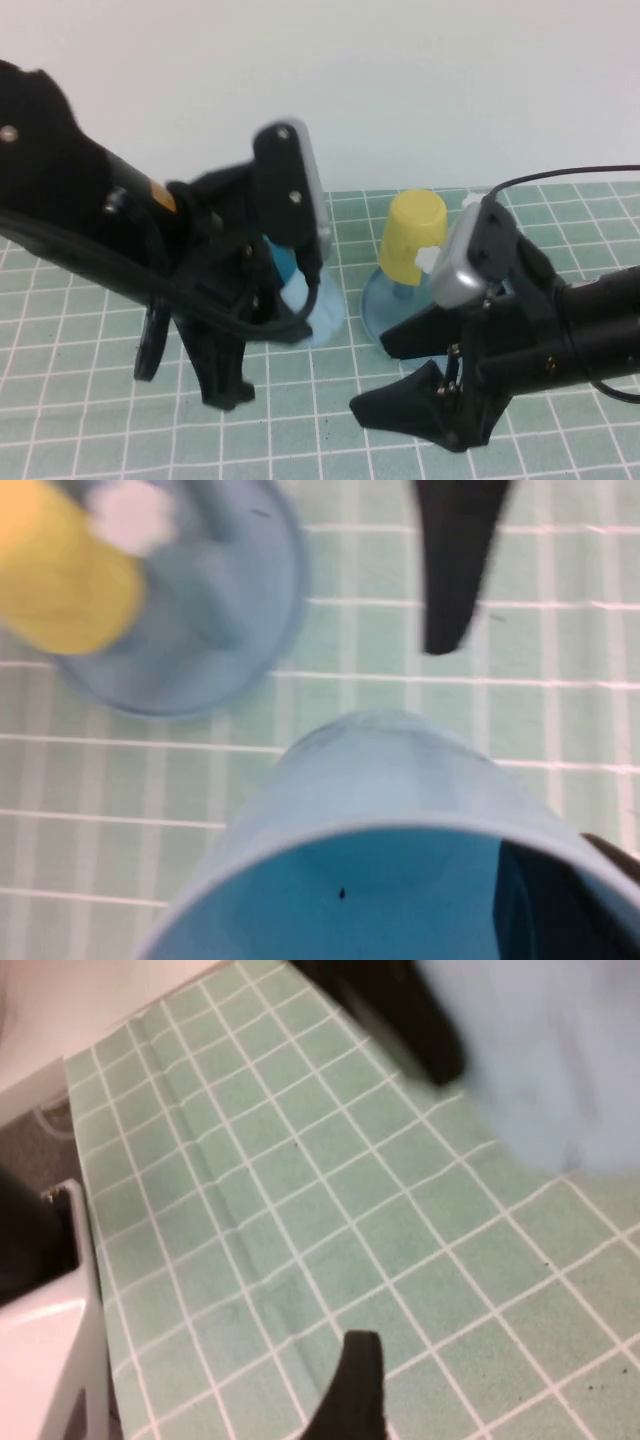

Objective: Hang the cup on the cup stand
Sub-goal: Adjust the cup with two arms

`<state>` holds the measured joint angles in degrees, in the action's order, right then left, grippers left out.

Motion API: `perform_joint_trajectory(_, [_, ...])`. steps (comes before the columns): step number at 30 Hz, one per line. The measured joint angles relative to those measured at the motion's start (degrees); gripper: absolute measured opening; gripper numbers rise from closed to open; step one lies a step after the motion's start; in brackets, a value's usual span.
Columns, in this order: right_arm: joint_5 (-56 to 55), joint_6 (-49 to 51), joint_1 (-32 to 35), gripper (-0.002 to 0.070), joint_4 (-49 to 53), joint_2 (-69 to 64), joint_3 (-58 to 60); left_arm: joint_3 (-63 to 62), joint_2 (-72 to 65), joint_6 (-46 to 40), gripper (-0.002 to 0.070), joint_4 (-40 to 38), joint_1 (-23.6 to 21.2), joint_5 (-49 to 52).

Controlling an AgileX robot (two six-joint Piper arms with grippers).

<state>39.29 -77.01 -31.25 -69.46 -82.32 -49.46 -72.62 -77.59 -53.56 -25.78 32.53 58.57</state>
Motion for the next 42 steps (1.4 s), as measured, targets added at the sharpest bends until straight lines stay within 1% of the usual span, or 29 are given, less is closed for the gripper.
perform_joint_trajectory(3, [0.4, 2.7, 1.3, 0.0660, -1.3, 0.3, 0.0, 0.2, 1.4, 1.9, 0.0000, 0.0, 0.0, -4.5])
perform_joint_trajectory(6, [0.5, 4.7, 2.7, 0.0660, -5.9, 0.7, 0.0, 0.7, 2.2, 3.5, 0.0000, -0.6, 0.0, -9.2])
perform_joint_trajectory(9, [0.6, 6.7, 4.3, 0.0660, -12.4, 1.0, 0.0, 1.8, 2.7, 5.6, 0.0000, -0.6, 0.0, -13.1])
perform_joint_trajectory(14, [0.6, 10.8, 8.1, 0.0660, -24.7, 1.0, 0.5, 5.6, 3.7, 6.0, 0.0000, -2.0, 0.0, -19.0])
perform_joint_trajectory(17, [0.6, 16.8, 10.5, 0.0661, -26.6, 1.0, 1.1, 9.6, 4.7, 6.0, 0.0000, -4.1, 0.0, -26.6])
perform_joint_trajectory(19, [0.9, 21.7, 11.9, 0.0660, -27.1, 1.0, 1.2, 13.0, 5.4, 5.5, 0.0000, -7.1, 0.0, -32.9])
perform_joint_trajectory(21, [1.6, 26.9, 12.9, 0.0661, -27.1, 1.0, 1.2, 16.5, 6.1, 4.1, 0.0000, -10.5, 0.9, -40.6])
perform_joint_trajectory(25, [2.1, 40.7, 14.4, 0.0661, -27.2, 1.0, 1.2, 21.9, 6.7, 3.9, 0.0001, -11.6, 5.5, -53.8])
perform_joint_trajectory(29, [1.5, 53.7, 14.7, 0.0661, -27.3, 1.0, 1.2, 26.3, 6.6, 4.1, 0.0000, -12.2, 13.1, -67.9])
perform_joint_trajectory(32, [0.8, 60.0, 14.8, 0.0661, -27.4, 1.0, 1.2, 27.9, 6.0, 4.0, 0.0000, -14.9, 18.9, -79.0])
perform_joint_trajectory(35, [-0.1, 63.0, 14.8, 0.0660, -27.5, 1.0, 1.2, 28.1, 4.3, 4.0, 0.0001, -18.7, 22.2, -86.1])
perform_joint_trajectory(37, [-0.4, 64.2, 14.8, 0.0660, -27.5, 1.0, 1.2, 28.1, 2.7, 5.8, 0.0001, -20.7, 23.7, -88.9])
perform_joint_trajectory(42, [-2.4, 62.3, 14.8, 0.0660, -27.6, 1.0, 0.1, 28.1, -0.6, 14.3, 0.0001, -19.6, 25.2, -91.7])
